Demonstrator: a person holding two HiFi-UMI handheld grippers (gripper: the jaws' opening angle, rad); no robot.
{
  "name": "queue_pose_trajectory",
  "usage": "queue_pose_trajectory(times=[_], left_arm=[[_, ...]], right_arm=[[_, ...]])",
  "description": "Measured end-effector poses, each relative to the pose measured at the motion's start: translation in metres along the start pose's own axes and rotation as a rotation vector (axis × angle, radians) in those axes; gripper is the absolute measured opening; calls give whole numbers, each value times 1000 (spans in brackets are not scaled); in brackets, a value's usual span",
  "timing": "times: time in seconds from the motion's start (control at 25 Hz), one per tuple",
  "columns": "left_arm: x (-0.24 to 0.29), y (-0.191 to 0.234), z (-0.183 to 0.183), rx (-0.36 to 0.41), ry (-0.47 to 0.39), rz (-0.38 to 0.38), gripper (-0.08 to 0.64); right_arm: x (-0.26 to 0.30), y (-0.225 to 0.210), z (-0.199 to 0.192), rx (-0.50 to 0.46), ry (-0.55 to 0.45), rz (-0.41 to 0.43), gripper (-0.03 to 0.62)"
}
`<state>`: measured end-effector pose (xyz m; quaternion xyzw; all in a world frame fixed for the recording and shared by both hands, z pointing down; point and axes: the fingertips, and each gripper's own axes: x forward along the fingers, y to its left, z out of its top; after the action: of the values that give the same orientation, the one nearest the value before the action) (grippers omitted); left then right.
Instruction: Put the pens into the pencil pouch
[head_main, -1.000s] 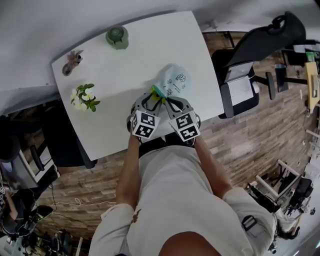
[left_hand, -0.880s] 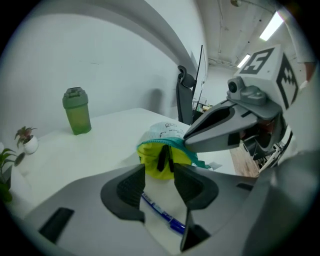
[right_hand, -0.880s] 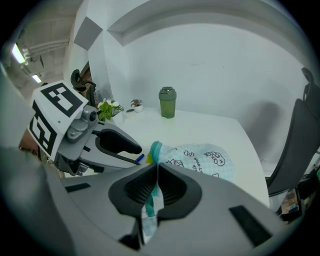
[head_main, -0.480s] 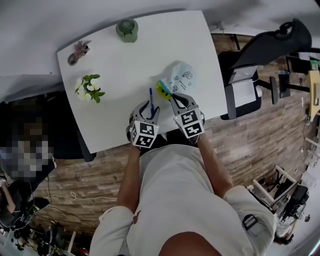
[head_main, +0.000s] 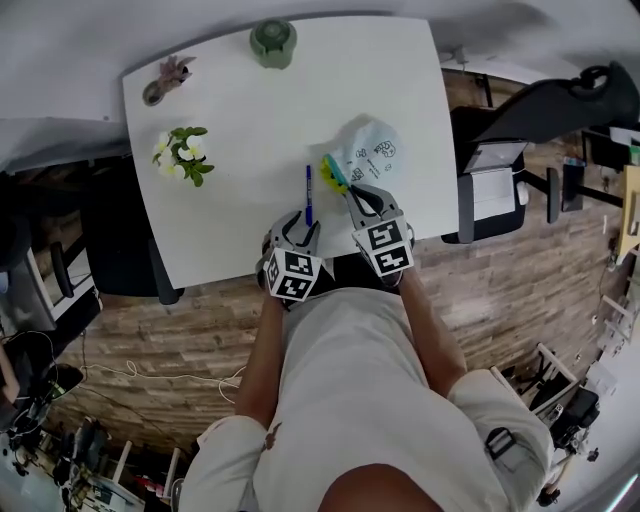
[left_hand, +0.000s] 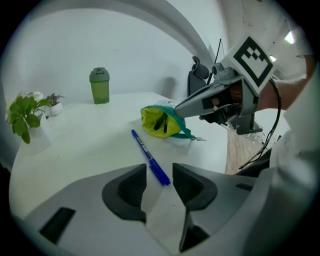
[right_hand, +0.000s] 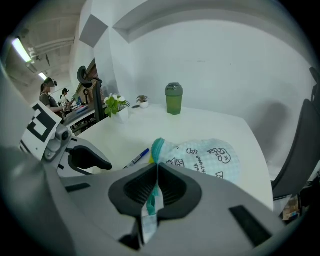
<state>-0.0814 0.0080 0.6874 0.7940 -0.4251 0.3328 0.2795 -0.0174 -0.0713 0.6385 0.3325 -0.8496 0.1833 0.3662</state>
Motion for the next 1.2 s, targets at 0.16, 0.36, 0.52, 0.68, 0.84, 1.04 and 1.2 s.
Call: queue_pose_trajectory(times=[0.16, 0.36, 0.52, 0.68, 0.84, 1.04, 1.2], left_arm=[[3, -3, -12, -30, 24, 21, 144], [7, 2, -14, -56, 21, 55, 111], [7, 8, -15, -38, 28, 91, 58], [5, 9, -16, -32, 32, 80, 51], [-1, 15, -11, -16, 21, 67, 49], [-18, 21, -5, 27, 13, 43, 49], [-34, 22, 1, 67, -18, -17, 49]], right_arm=[[0, 0, 0, -18, 7, 17, 14], [1, 0, 2, -33, 8, 37, 14], [2, 0, 1, -37, 9, 40, 14], [0, -1, 2, -40, 7, 35, 14], [-2, -2, 7, -40, -2, 27, 14], [-3, -2, 7, -33, -5, 14, 14], [-4, -3, 11, -29, -13, 4, 14]])
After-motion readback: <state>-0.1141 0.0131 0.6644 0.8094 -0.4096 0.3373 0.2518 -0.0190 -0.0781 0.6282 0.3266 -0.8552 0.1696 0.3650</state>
